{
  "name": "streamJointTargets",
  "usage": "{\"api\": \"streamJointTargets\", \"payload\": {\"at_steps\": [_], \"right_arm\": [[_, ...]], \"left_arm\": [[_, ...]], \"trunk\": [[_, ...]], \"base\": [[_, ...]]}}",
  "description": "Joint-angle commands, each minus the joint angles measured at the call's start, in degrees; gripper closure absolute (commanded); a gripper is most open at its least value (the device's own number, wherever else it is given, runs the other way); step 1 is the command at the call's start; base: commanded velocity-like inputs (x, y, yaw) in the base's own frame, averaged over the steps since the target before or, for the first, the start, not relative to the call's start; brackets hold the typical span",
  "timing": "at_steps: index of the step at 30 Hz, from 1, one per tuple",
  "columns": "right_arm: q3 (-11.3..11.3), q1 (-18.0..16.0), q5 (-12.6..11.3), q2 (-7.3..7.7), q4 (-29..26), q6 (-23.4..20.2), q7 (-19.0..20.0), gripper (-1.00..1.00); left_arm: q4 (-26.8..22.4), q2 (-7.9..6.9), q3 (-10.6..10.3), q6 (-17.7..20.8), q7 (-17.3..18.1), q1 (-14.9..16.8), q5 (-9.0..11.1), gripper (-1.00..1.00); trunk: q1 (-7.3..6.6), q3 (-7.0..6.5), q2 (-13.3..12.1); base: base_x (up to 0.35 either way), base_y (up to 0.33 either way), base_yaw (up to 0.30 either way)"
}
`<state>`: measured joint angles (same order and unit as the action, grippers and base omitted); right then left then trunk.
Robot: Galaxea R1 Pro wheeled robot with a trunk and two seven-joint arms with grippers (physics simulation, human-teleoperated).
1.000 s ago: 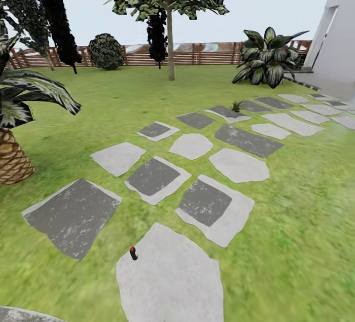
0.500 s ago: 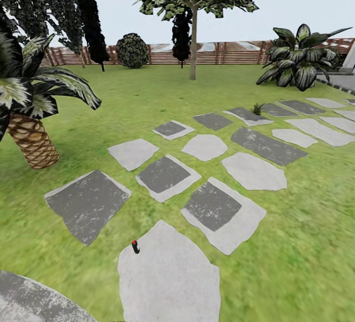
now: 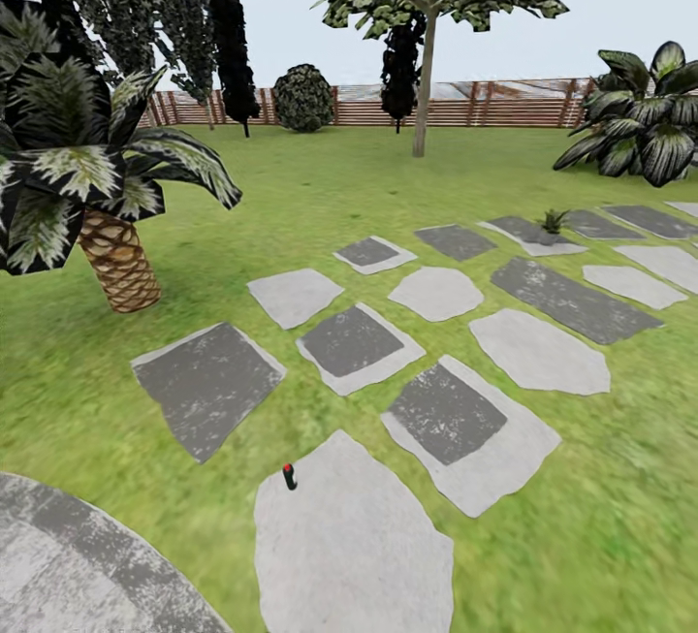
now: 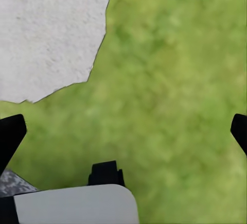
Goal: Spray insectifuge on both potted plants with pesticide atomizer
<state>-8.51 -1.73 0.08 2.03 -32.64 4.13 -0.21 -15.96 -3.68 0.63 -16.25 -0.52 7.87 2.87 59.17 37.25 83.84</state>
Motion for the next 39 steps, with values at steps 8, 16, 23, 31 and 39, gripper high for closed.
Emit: {"api": "streamJointTargets", "payload": {"at_steps": [8, 16, 23, 31, 39], "right_arm": [[-0.2, 0.0, -0.1, -0.01, -0.2, 0.2, 0.1, -1.00], [-0.3, 0.0, -0.1, 0.01, -0.3, 0.1, 0.1, -1.00], [-0.3, 0.0, -0.1, 0.28, -1.5, 0.2, 0.1, -1.00], [-0.3, -0.7, 0.0, 0.82, -13.9, -0.1, 0.0, -1.00], [-0.2, -9.2, 0.1, 0.87, -18.2, -1.2, 0.5, -1.00]], "left_arm": [[0.0, 0.01, 0.0, -0.2, 0.0, 0.0, 0.3, -1.00], [-0.4, 0.20, -0.2, 0.4, 0.1, 0.6, 0.3, -1.00], [-1.8, 0.25, -0.3, 0.9, 0.2, 4.2, 0.3, -1.00], [-2.1, 0.14, -0.4, 3.6, 0.3, 11.9, -0.1, -1.00], [-2.1, 0.02, -0.4, 7.8, 0.3, 13.8, -0.3, -1.00]], "trunk": [[1.76, 1.63, 3.2], [3.52, 3.10, 6.5], [5.05, 4.36, 9.3], [6.81, 5.80, 12.5], [8.57, 7.23, 15.7]], "base": [[0.000, 0.000, 0.032], [0.000, 0.000, 0.001], [0.000, 0.000, 0.000], [0.000, 0.000, 0.000], [0.000, 0.000, 0.000]]}}
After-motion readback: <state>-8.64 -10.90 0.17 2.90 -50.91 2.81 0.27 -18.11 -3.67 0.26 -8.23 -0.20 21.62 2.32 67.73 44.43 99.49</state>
